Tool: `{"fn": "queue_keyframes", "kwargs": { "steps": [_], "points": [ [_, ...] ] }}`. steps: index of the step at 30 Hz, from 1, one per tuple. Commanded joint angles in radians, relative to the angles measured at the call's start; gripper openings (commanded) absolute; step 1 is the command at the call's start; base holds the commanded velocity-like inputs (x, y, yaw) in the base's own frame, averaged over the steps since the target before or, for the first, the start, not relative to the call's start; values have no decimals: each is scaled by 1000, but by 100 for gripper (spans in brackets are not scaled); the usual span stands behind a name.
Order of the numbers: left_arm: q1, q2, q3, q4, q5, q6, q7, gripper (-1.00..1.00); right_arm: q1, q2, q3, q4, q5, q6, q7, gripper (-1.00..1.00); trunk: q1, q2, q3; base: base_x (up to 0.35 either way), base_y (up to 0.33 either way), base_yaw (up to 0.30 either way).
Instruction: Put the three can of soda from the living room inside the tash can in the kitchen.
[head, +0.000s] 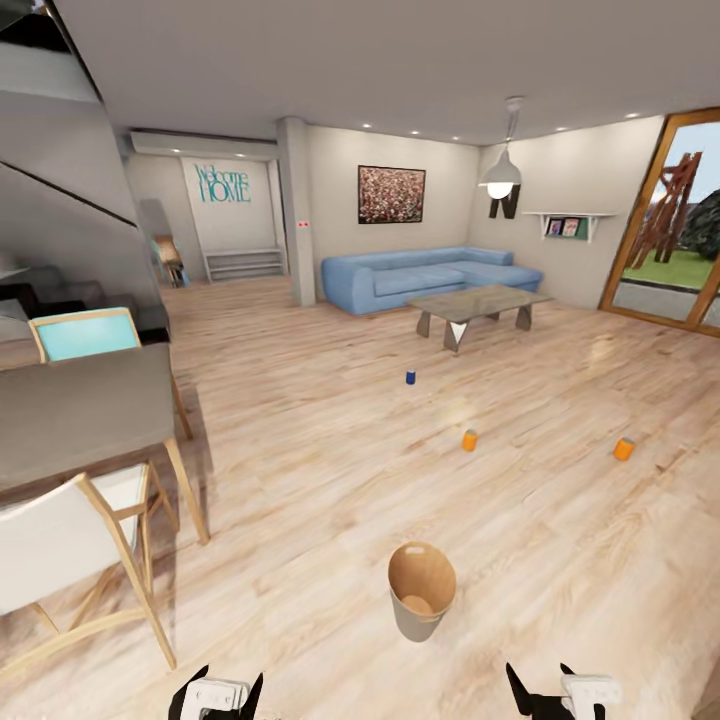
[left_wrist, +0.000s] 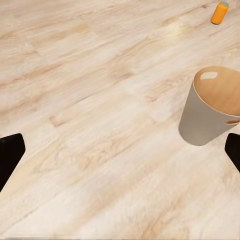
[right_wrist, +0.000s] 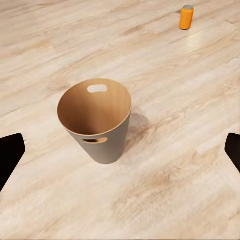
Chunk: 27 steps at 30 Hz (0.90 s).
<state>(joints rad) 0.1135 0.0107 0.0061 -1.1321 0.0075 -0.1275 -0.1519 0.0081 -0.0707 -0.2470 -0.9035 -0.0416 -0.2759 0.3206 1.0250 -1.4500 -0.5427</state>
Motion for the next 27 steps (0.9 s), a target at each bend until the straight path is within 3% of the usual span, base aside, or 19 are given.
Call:
{"fn": "queue_keyframes", "kwargs": {
  "steps": [1,11,27],
  "points": [
    [0,0,0,0,0,0,0,100,0,0,0,0,0,0,0,100,0,0,0,28,-137,237],
    [0,0,0,0,-1,2,-1,100,0,0,0,0,0,0,0,100,0,0,0,75,-215,233],
    [0,0,0,1,0,2,-1,100,0,-5,3,0,0,1,0,100,0,0,0,97,-278,20]
  ]
}}
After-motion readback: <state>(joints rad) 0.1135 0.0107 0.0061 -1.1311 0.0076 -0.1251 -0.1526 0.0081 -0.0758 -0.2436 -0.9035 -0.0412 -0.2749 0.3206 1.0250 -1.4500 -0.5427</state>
